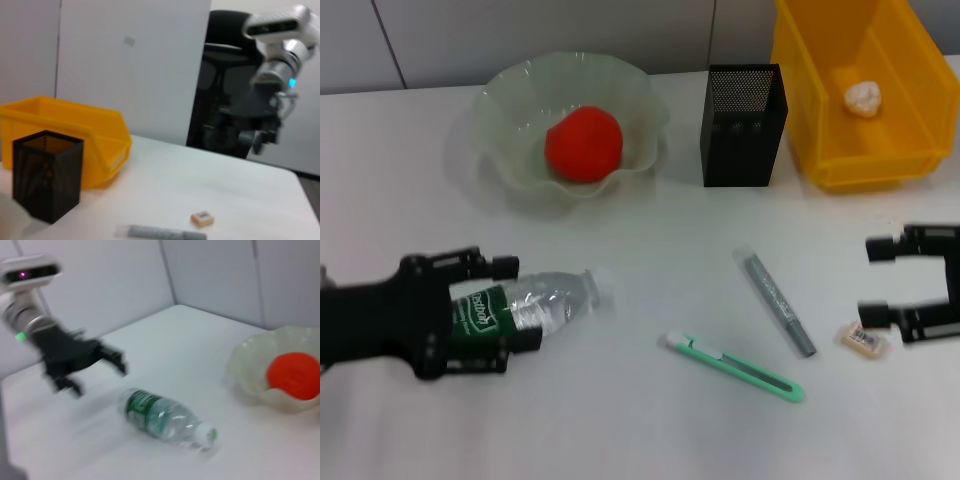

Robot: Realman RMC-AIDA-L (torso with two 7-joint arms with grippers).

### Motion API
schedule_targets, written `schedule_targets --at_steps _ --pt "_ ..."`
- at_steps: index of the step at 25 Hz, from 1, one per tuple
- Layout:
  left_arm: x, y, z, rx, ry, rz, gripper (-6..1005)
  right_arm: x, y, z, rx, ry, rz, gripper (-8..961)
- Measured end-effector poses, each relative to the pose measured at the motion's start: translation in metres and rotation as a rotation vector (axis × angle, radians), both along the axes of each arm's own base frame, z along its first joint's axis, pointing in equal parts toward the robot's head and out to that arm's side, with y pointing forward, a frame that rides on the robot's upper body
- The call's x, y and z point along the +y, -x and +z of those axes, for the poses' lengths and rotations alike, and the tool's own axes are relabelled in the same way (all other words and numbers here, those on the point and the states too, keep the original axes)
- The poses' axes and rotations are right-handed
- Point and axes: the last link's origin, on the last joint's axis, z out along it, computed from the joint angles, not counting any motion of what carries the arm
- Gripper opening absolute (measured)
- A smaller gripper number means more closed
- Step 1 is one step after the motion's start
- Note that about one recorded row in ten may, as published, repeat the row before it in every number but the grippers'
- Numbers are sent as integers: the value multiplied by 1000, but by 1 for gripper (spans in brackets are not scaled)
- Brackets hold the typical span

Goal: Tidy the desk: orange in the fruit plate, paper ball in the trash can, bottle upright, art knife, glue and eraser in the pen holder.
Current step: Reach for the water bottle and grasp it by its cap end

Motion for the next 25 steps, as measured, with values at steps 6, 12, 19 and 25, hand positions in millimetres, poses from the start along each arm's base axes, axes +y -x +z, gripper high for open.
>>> schedule_targets --at_steps 6,12,19,25 --pt "43 -39 3 212 24 39 825 -25 -34 -18 81 -46 47 838" --pt "68 -83 -10 386 33 20 824 -32 -48 -19 69 -63 -1 838" --pt "83 -134 -39 686 28 -15 823 -37 -54 -10 73 -98 -18 838" --pt "87 -148 -55 896 -9 -10 822 -36 -54 -10 72 -100 -15 839"
